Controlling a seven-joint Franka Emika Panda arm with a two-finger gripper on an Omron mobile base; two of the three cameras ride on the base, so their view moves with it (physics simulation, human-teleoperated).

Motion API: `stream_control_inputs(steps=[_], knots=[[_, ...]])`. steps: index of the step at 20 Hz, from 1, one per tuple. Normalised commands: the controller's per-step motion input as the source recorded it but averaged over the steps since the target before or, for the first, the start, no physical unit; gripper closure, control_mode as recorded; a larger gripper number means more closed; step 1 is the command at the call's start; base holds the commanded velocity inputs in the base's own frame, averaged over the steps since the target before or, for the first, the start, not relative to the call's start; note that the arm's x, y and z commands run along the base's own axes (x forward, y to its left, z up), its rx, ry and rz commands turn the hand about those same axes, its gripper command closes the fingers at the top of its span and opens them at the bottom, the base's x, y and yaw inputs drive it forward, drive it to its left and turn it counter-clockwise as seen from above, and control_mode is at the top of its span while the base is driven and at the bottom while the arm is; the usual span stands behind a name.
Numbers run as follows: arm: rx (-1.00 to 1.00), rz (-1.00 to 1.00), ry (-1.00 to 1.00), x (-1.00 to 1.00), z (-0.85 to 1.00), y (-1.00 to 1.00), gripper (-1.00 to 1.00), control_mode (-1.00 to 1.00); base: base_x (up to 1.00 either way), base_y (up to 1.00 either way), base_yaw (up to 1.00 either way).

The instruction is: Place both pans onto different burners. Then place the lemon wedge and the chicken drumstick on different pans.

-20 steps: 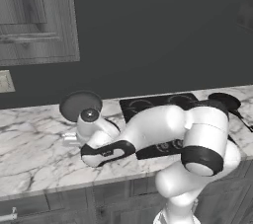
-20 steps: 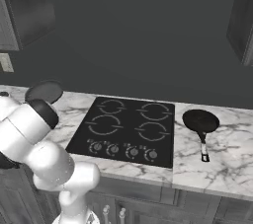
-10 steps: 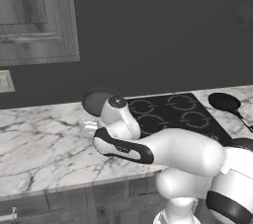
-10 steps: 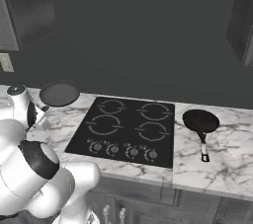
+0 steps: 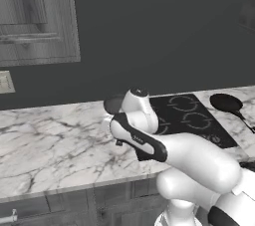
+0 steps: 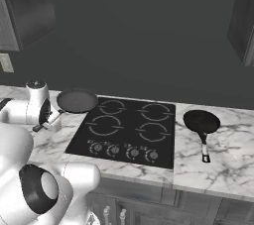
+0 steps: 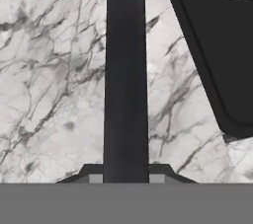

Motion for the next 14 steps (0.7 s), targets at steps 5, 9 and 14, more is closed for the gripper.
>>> stream_control_inputs(steps=[5,9,14], knots=[[0.0,-0.06,0.09,0.0,0.0,-0.46,1.0,-1.0,0.0,0.0,0.0],[0.0,-0.06,0.07,0.0,0.0,-0.5,1.0,-1.0,0.0,0.0,0.0],[-0.01,-0.07,0.05,0.0,-0.08,-0.37,1.0,-1.0,0.0,0.0,0.0]])
